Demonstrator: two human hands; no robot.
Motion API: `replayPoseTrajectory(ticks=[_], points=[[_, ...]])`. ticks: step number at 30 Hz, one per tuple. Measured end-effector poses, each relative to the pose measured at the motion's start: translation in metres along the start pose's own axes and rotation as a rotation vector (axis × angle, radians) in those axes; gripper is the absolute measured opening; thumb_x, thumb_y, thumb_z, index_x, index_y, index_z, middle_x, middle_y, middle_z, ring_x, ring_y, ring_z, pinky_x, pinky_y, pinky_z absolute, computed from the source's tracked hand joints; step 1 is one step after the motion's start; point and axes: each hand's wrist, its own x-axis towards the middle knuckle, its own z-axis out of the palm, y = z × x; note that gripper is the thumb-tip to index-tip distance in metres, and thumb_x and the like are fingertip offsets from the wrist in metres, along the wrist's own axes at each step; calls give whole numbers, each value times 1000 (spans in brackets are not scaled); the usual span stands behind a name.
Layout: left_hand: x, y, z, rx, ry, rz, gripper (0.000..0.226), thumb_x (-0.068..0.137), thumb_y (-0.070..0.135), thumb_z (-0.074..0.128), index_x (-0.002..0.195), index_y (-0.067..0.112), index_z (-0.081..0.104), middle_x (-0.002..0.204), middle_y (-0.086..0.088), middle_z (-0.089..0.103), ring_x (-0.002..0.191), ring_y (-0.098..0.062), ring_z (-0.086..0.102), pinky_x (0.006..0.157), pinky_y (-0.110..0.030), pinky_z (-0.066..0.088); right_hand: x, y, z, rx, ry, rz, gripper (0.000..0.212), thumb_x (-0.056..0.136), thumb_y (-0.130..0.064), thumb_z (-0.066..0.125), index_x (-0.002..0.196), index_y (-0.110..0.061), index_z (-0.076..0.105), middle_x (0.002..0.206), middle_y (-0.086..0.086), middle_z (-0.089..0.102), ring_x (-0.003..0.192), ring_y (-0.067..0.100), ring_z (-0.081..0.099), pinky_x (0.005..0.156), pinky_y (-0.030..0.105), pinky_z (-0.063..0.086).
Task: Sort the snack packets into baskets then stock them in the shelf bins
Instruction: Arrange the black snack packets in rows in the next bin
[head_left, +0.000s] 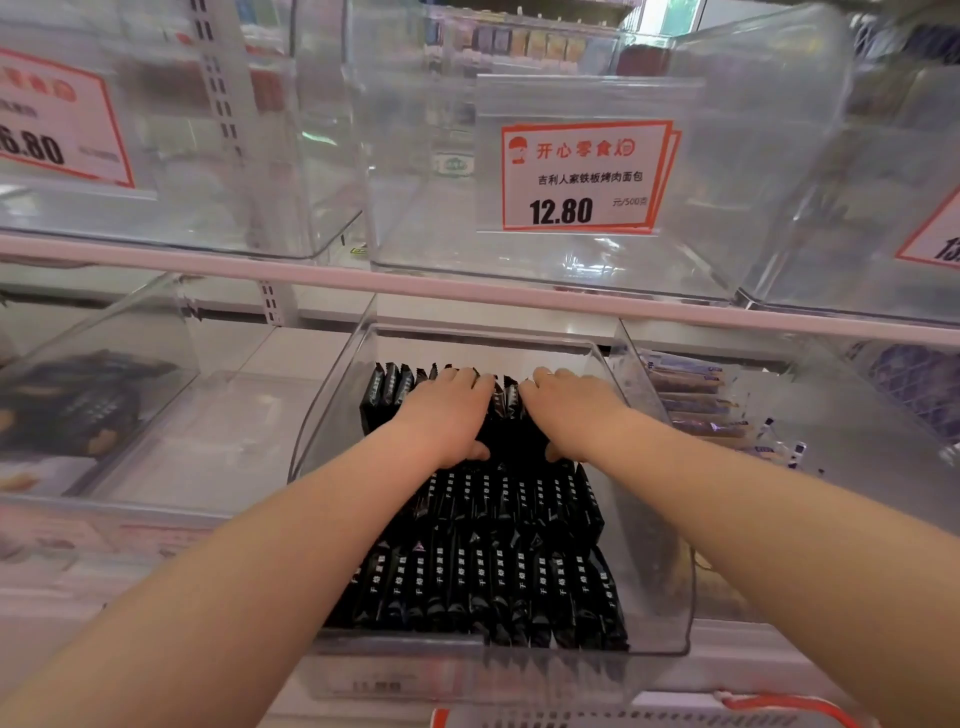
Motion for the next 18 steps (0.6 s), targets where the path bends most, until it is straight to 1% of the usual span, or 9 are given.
replayPoseTrajectory(ticks=[2,4,5,6,8,9,11,14,18], points=[[-10,6,-5,-9,73,23,76,81,39,66,139,9,27,138,-10,36,128,-27,33,105,-37,35,-17,-1,-6,14,59,-57,70,77,-31,73,132,-9,35,130,9,40,118,27,45,84,36,44],[-26,14,-9,-53,181,82,59,82,35,65,129,12,38,129,-8,40,120,-25,39,98,-35,39,-44,-3,-7,121,99,-113,62,78,-35,70,127,-12,39,124,6,43,112,25,50,78,37,46],[-36,17,-10,-73,183,123,50,82,33,64,124,14,43,125,-6,42,116,-24,42,93,-34,41,-59,-4,-6,166,75,-156,55,80,-36,68,123,-14,42,120,5,46,108,25,52,75,37,47],[-46,20,-11,-84,134,159,41,83,32,63,118,17,47,121,-4,44,111,-23,45,86,-33,42,-75,-5,-5,172,8,-211,48,81,-39,65,118,-16,44,116,4,49,105,25,55,72,37,46],[-66,23,-9,-74,-55,202,30,86,33,60,111,20,50,115,-1,46,103,-21,51,75,-32,41,-101,-8,-3,64,-149,-312,44,82,-46,62,114,-18,48,111,3,55,100,26,57,65,34,43],[-73,24,-8,-77,-160,216,30,86,36,60,111,20,52,114,-1,47,100,-21,52,73,-32,42,-109,-10,-2,-28,-192,-348,45,82,-49,61,113,-18,49,108,3,57,98,27,59,63,34,41],[-84,25,-7,-156,-320,246,36,85,42,61,112,19,55,115,-2,49,99,-20,53,80,-33,45,-118,-16,1,-161,-189,-377,41,83,-44,62,112,-17,50,106,4,59,96,29,60,65,34,41],[-90,32,-5,-245,-368,283,45,83,45,63,116,17,55,114,-3,50,101,-20,52,87,-30,43,-120,-23,8,-214,-161,-389,25,86,-26,59,109,-16,54,107,4,62,96,28,62,69,34,43],[-89,42,2,-237,-347,261,54,74,50,70,111,15,53,97,3,41,91,-17,47,87,-34,44,-116,-23,10,-211,-155,-338,27,91,-23,54,116,-14,48,108,4,60,98,28,61,63,34,39]])
